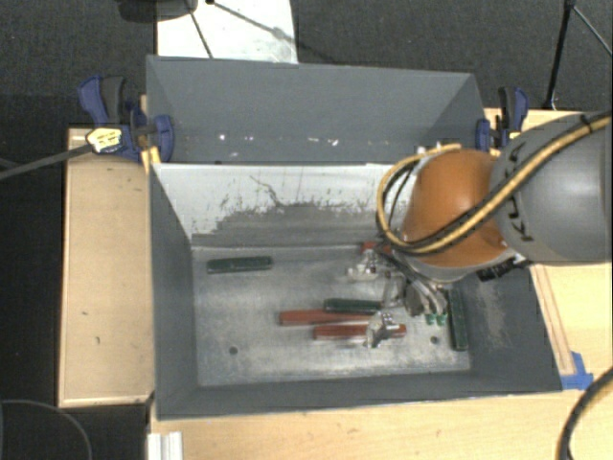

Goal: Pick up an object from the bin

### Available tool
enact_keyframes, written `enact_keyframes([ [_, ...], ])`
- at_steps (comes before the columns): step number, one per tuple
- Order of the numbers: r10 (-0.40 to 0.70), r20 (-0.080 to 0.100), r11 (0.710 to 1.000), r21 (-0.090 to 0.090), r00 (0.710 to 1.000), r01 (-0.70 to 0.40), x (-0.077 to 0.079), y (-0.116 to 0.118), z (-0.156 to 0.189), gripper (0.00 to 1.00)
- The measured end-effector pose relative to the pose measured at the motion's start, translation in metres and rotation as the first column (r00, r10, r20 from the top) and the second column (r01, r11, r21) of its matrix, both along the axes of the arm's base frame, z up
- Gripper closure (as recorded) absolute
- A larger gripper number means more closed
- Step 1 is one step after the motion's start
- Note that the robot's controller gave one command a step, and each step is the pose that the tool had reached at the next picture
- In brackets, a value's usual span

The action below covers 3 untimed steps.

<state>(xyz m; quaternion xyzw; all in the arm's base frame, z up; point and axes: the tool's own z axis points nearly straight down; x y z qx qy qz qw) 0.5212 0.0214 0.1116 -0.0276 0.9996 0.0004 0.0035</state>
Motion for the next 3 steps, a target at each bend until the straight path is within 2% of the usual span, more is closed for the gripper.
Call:
enact_keyframes([
  [1, -0.126, 0.005, 0.992, 0.002, 0.992, 0.126, 0.009, -0.015, -0.036, 1.0],
  [2, -0.127, 0.004, 0.992, 0.002, 0.992, 0.127, 0.009, -0.015, -0.036, 1.0],
  [3, -0.032, -0.001, 0.999, 0.0, 0.999, 0.032, 0.016, -0.004, 0.114, 1.0],
])
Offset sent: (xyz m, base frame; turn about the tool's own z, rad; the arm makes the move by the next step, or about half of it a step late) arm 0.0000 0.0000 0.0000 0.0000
